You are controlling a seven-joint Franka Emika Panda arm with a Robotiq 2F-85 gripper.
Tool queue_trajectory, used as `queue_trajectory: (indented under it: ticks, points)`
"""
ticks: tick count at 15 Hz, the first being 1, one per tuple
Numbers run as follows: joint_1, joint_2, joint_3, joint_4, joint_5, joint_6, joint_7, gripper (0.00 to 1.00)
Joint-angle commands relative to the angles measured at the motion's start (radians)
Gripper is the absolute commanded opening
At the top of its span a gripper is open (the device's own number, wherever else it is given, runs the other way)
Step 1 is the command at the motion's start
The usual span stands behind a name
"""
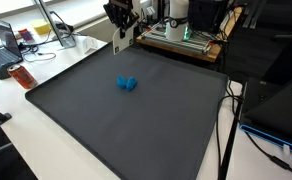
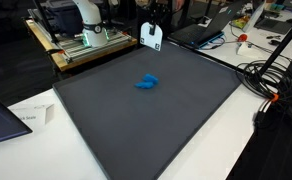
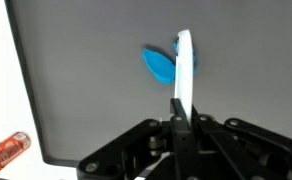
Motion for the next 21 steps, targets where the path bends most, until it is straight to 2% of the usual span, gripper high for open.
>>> queue_trajectory:
  ticks: [1, 8, 13, 21]
  points:
    - [0.014, 0.007, 0.000, 0.009, -0.010, -0.006, 0.006, 0.01]
    - [0.090, 0.112, 0.035, 0.104, -0.187, -0.123, 0.200, 0.01]
    - [0.181, 0.271, 0.037, 0.259, -0.299, -0.285, 0.326, 0.01]
    - [0.304, 0.581, -0.024, 0.598, -0.295, -0.576, 0.509, 0.01]
